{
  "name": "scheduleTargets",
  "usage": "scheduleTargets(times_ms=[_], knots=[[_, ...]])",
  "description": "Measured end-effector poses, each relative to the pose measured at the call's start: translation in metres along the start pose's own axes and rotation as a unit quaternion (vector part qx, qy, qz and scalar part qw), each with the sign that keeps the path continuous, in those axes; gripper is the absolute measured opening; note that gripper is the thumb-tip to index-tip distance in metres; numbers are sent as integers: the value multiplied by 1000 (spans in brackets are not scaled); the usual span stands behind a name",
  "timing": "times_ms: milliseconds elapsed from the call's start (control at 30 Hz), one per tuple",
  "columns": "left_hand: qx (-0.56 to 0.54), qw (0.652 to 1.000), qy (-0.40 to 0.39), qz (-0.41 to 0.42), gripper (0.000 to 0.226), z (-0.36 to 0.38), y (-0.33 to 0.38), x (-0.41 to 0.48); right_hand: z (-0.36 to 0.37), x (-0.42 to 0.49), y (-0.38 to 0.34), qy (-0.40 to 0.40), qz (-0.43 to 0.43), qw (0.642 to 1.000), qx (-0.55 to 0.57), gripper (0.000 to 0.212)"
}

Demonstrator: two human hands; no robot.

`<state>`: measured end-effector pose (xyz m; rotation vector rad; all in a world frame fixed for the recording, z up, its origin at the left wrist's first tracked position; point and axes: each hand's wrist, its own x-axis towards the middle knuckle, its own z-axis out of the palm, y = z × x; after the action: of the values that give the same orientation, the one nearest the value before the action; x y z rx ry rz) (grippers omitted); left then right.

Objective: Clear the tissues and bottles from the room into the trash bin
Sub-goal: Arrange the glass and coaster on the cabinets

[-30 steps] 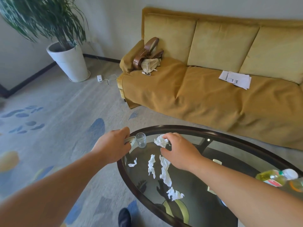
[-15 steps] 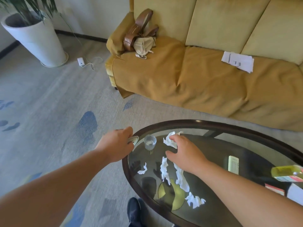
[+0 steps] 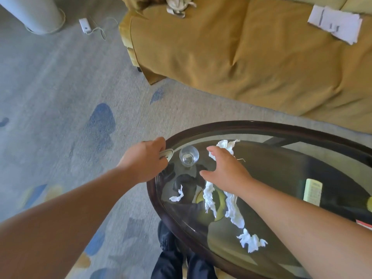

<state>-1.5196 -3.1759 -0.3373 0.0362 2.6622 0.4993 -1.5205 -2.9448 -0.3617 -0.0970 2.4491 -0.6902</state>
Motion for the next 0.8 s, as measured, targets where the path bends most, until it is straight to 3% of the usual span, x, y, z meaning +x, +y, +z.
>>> scheduleTargets(times_ms=[400, 800], knots=[[-39, 997, -15, -67, 7, 65, -29, 38, 62, 76, 39, -40, -5, 997, 72, 92], [-60, 994, -19, -86, 8, 86, -40, 49, 88, 104, 39, -13, -54, 989, 139, 68]])
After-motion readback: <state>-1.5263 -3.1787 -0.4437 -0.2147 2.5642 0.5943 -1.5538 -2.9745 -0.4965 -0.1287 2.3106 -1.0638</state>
